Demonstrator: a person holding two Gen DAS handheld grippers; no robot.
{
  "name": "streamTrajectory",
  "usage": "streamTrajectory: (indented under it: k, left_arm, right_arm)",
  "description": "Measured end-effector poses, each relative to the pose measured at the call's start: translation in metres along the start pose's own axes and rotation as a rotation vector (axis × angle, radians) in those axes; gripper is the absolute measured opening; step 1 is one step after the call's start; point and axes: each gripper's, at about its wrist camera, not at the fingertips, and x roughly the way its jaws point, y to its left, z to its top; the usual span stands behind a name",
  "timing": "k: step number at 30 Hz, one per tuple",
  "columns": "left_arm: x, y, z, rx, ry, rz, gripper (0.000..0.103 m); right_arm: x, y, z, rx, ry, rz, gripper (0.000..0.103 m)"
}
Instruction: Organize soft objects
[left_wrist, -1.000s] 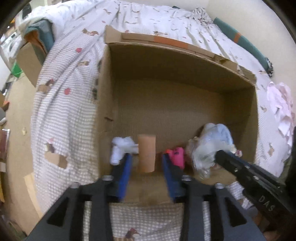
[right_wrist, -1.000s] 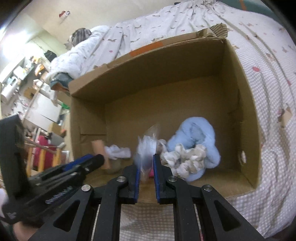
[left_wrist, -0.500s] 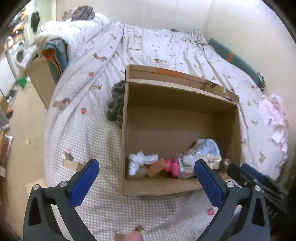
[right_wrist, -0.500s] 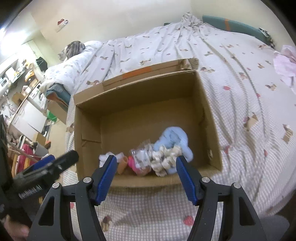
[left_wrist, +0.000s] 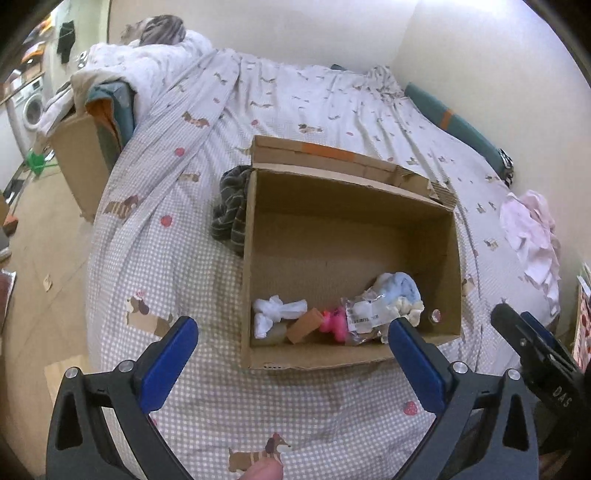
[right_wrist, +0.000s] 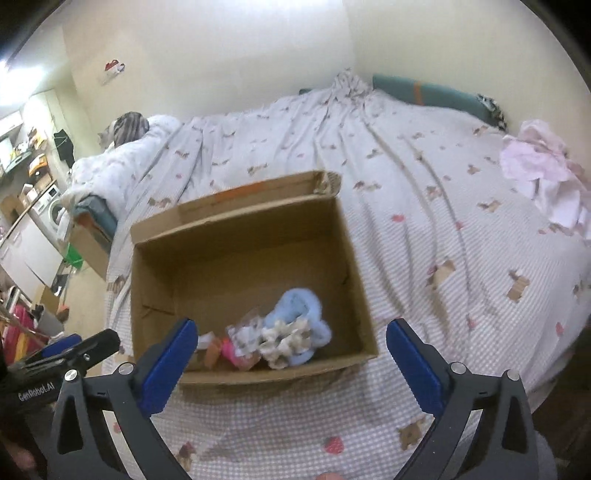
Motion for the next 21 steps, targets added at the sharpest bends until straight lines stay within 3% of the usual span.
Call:
streamTrajectory:
  k: [4, 12, 17, 21]
  left_arm:
    - [-0.003, -0.005, -0.001, -0.019, -0.018, -0.023, 0.103]
    - [-0.01, -0.027, -0.019, 0.013, -0.058, -0.004, 0.103]
    - [-0.007, -0.048, -0.028, 0.11, -0.083, 0.06, 0.103]
    - [-0.018, -0.046, -0.029, 0.08, -0.122, 0.088, 0.103]
  right_arm:
    - [-0.005, -0.005, 0.001, -0.056, -0.006, -0.024, 0.103]
    - [-0.021, -0.025, 0.001, -0.117, 0.028, 0.043, 0.103]
    - [-0.012, -0.029, 0.0, -0.184, 0.041, 0.069, 0.103]
    - [0.0, -0.024, -0.008, -0.231, 0.038, 0.082, 0.103]
